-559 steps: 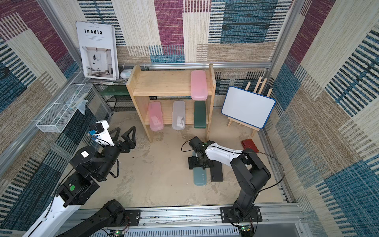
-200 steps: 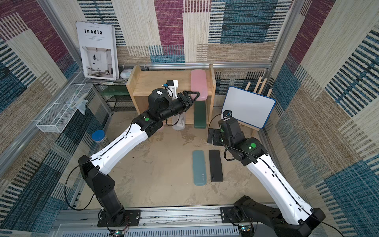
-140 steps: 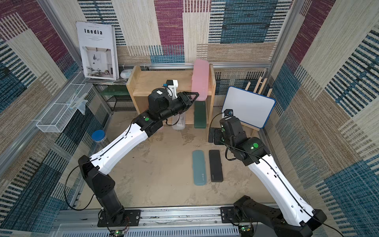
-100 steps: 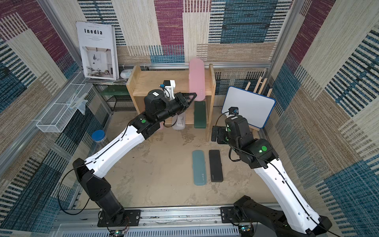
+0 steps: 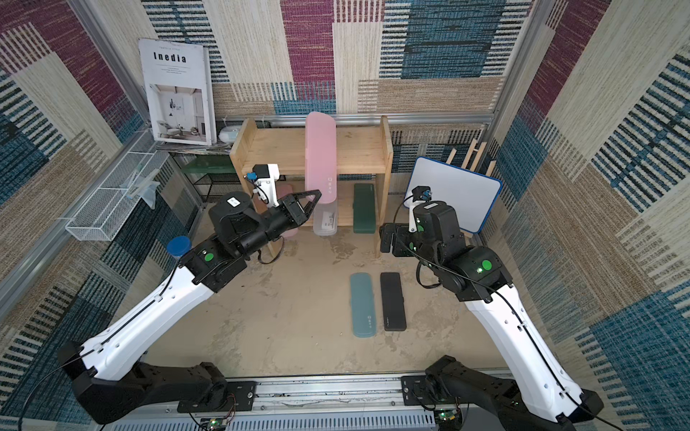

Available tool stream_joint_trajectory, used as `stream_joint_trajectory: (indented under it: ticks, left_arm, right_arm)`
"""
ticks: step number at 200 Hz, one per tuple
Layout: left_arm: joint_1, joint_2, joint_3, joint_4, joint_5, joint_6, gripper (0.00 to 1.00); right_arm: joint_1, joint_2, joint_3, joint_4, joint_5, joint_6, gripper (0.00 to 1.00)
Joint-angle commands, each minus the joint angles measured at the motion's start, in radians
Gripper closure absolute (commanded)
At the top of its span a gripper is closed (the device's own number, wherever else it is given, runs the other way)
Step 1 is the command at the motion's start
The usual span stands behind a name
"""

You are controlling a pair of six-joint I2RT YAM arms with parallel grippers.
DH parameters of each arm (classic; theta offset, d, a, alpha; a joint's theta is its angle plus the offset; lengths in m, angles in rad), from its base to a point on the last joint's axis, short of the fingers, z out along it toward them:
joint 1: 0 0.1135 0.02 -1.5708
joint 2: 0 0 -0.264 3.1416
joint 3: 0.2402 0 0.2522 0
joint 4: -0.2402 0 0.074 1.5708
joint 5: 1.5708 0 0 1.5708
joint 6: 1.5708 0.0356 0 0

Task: Remove the pencil cases from the shelf
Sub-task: Pick up the pencil case from the shelf.

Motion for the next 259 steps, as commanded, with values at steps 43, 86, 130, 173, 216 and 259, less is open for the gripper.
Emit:
stream_joint_trajectory:
  ticks: [43,86,130,173,216,259]
  left_arm:
    - [-0.007,-0.315,-0.326,0.042,-0.152,0.271,1.0]
    - [-0.011,-0.411,-0.413,0.027,-0.193,0.285,1.0]
    - [-0.013,-0.436,-0.426,0.0,-0.201,0.274,1.0]
    - [-0.013,-0.446,-0.432,-0.013,-0.211,0.279,1.0]
    - [-0.013,-0.451,-0.426,-0.029,-0.212,0.282,1.0]
    - [-0.013,-0.473,-0.436,-0.033,-0.218,0.283,1.0]
  right_arm:
    - [0.084,0.139,0.196,0.185,-0.288,0.043,0.01]
    - [0.16,0.329,0.32,0.3,-0.426,0.092,0.01]
    - [0.213,0.505,0.486,0.332,-0.457,0.112,0.01]
    - [0.265,0.643,0.629,0.303,-0.472,0.107,0.01]
    - [0.291,0.713,0.683,0.289,-0.458,0.105,0.01]
    - [0.298,0.743,0.69,0.254,-0.417,0.102,0.01]
